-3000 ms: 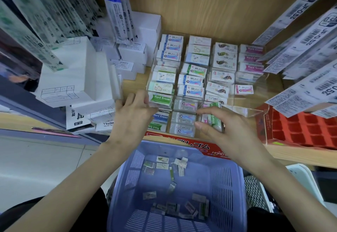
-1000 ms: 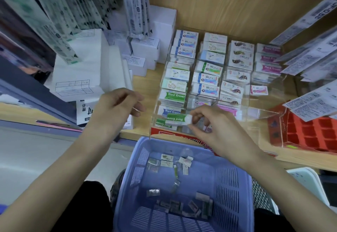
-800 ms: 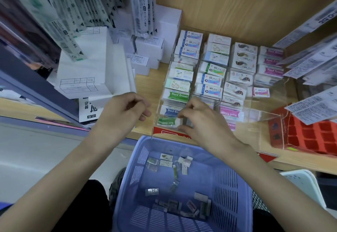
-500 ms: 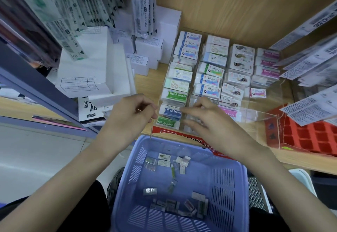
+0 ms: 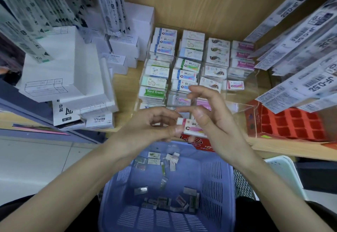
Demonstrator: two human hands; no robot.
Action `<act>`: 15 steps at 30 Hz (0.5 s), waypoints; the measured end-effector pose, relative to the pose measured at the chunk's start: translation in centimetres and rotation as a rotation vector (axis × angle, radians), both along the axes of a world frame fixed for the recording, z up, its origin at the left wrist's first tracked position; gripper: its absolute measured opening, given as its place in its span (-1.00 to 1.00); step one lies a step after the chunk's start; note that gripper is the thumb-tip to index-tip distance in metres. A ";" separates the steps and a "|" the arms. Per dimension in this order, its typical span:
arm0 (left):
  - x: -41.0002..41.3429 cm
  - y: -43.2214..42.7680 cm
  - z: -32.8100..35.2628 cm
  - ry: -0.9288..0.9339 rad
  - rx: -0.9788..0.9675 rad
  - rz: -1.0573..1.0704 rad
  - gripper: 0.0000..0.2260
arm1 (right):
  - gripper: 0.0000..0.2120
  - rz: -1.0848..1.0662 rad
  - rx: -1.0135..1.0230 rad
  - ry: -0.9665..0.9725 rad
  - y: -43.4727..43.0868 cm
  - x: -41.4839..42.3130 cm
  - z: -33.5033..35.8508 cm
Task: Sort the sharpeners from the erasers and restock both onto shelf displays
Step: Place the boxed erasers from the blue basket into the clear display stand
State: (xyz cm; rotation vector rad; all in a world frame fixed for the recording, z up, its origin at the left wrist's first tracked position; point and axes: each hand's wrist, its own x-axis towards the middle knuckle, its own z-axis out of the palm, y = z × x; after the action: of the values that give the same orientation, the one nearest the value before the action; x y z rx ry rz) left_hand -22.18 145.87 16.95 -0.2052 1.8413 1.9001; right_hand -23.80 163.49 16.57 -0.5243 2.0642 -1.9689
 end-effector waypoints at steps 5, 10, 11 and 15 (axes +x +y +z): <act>-0.4 -0.5 -0.4 0.000 0.036 0.153 -0.76 | -0.83 -0.035 0.371 0.066 2.2 -0.1 0.7; -0.6 0.2 -0.5 0.007 0.056 0.177 -0.74 | -0.72 -0.068 0.368 -0.196 1.9 0.4 0.4; -0.6 0.4 -0.6 0.011 0.063 0.189 -0.71 | -0.70 -0.059 0.300 -0.283 1.7 0.6 0.5; -0.6 1.0 -0.9 0.019 0.061 0.209 -0.64 | -0.44 -0.035 0.110 -0.499 1.2 1.4 0.6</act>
State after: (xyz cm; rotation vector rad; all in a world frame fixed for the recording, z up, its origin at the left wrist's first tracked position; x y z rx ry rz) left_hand -22.75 146.92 16.10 -0.3734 1.8329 2.1016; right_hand -22.43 164.68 17.14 0.0303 1.8510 -1.7615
